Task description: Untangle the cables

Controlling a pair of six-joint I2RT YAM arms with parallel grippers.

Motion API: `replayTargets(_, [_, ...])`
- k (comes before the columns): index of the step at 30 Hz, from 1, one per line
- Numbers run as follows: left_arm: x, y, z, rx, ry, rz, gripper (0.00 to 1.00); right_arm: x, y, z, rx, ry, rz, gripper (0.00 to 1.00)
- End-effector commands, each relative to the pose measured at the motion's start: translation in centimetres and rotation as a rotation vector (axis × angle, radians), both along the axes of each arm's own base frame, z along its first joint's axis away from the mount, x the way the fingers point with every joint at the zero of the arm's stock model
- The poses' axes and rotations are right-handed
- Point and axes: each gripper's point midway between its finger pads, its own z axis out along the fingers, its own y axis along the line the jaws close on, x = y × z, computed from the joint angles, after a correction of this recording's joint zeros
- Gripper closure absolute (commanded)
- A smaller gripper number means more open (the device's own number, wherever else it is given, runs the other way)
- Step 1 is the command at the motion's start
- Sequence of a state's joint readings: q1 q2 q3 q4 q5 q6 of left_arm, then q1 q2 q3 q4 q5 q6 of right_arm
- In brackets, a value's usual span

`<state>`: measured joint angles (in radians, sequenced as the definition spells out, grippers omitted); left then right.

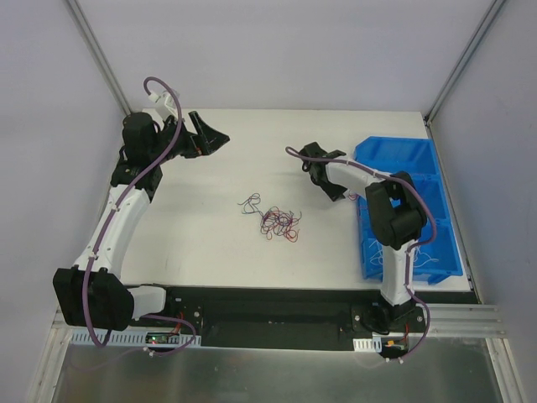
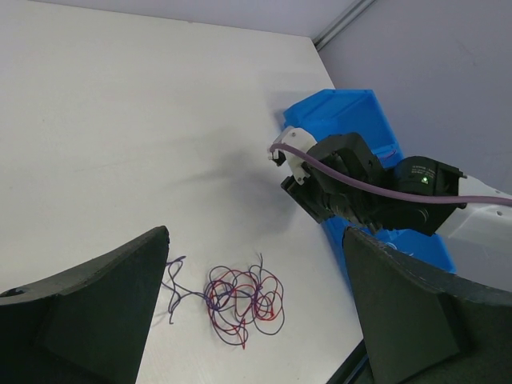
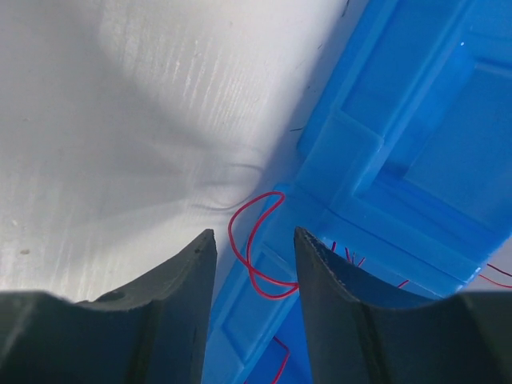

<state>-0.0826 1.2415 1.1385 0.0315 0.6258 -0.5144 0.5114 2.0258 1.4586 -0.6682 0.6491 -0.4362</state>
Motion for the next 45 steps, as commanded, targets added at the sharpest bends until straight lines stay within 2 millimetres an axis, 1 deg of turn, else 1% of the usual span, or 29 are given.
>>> replayTargets(1, [0.3,0.1,2.5,-0.02,-0.075,-0.009,0.11,-0.2,-1.2,0.7,-0.102,0.017,0.005,0.55])
replayTargets(4, [0.3,0.1,2.4,-0.023,-0.071,-0.01,0.11,-0.4,-1.2,0.8,-0.121,0.012,0.008,0.57])
replayTargets(9, [0.3,0.1,2.4,-0.027,-0.068,-0.014,0.12,-0.3,-1.2,0.7,-0.139,0.011,0.018,0.67])
replayTargets(11, [0.3,0.1,2.4,-0.028,-0.069,-0.015,0.12,-0.4,-1.2,0.5,-0.142,0.024,0.023,0.69])
replayTargets(12, [0.3,0.1,2.5,-0.029,-0.071,-0.015,0.12,-0.5,-1.2,0.4,-0.142,0.028,0.023,0.69])
replayTargets(17, [0.2,0.1,2.6,-0.03,-0.073,-0.017,0.12,-0.8,-1.1,0.0,-0.136,0.044,0.02,0.62])
replayTargets(21, [0.2,0.1,2.6,-0.031,-0.075,-0.015,0.12,-1.1,-1.2,-0.3,-0.144,0.061,0.018,0.6])
replayTargets(24, [0.1,0.1,2.7,-0.031,-0.076,-0.018,0.12,-1.2,-1.2,-0.2,-0.141,0.065,0.018,0.66])
replayTargets(27, [0.1,0.1,2.7,-0.032,-0.075,-0.018,0.12,-1.2,-1.3,0.1,-0.144,0.054,0.012,0.78])
replayTargets(28, [0.1,0.1,2.7,-0.032,-0.075,-0.016,0.12,-1.2,-1.4,0.5,-0.146,0.041,0.005,0.83])
replayTargets(29, [0.1,0.1,2.8,-0.032,-0.077,-0.016,0.12,-1.2,-1.4,1.0,-0.151,0.024,0.004,0.86])
replayTargets(32, [0.1,0.1,2.7,-0.032,-0.075,-0.018,0.12,-1.4,-1.4,3.4,-0.131,-0.046,-0.009,0.95])
replayTargets(33, [0.2,0.0,2.7,-0.033,-0.073,-0.018,0.12,-1.5,-1.4,4.3,-0.116,-0.076,-0.018,0.99])
replayTargets(35, [0.2,0.1,2.7,-0.033,-0.073,-0.016,0.12,-1.6,-1.7,6.1,-0.091,-0.152,-0.038,1.0])
replayTargets(38, [0.1,0.0,2.8,-0.035,-0.075,-0.019,0.12,-1.9,-2.9,8.4,-0.055,-0.275,-0.077,1.0])
replayTargets(40, [0.1,0.0,2.8,-0.037,-0.073,-0.02,0.12,-2.3,-4.1,9.3,-0.019,-0.323,-0.132,1.0])
replayTargets(42, [0.0,0.0,2.8,-0.039,-0.073,-0.02,0.12,-2.8,-5.7,9.2,0.017,-0.343,-0.21,1.0])
replayTargets(45, [0.0,0.0,2.8,-0.042,-0.073,-0.018,0.12,-4.0,-8.6,8.1,0.038,-0.348,-0.377,1.0])
